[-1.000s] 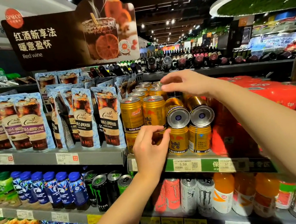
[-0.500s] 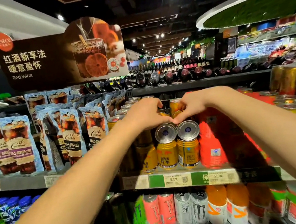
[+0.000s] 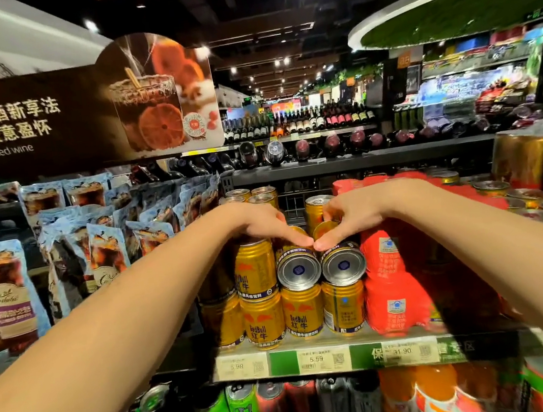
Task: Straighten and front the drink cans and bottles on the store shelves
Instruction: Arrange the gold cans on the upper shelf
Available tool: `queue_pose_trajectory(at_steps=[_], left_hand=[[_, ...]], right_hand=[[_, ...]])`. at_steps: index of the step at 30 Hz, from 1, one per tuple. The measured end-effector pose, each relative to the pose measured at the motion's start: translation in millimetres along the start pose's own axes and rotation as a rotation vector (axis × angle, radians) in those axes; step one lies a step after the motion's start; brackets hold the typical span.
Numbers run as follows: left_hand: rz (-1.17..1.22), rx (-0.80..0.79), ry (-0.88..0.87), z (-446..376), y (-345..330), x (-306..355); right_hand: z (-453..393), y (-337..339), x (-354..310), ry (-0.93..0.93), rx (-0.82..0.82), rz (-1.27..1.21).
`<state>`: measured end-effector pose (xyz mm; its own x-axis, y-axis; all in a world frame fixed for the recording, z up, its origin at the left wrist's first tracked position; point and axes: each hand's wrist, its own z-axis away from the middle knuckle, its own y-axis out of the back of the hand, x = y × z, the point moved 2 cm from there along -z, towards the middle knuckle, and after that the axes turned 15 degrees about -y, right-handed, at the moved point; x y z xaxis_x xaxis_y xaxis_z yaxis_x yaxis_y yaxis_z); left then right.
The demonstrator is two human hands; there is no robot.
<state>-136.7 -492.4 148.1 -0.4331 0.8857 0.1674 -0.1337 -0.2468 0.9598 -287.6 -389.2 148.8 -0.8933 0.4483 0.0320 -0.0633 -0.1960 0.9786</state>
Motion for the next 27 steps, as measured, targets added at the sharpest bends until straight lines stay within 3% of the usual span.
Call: queue_pose_trajectory(at_steps=[11, 18, 21, 27], left_hand=[[0.422, -0.151, 0.111, 5.5, -0.7, -8.8], [0.587, -0.238, 0.148, 6.8, 0.7, -8.8], [0.623, -0.211, 0.122, 7.2, 1.4, -6.6], [0.530, 0.022, 0.028, 5.6, 4.0, -3.5]], right_hand=[[1.5, 0.7, -5.3, 0.111, -0.050, -0.158], [2.0, 1.7, -2.1, 0.135, 0.093, -0.276], [3.4, -1.0, 0.3, 0.123, 0.141, -0.294], [14.9, -3.8, 4.0, 0.145, 0.189, -0.353]])
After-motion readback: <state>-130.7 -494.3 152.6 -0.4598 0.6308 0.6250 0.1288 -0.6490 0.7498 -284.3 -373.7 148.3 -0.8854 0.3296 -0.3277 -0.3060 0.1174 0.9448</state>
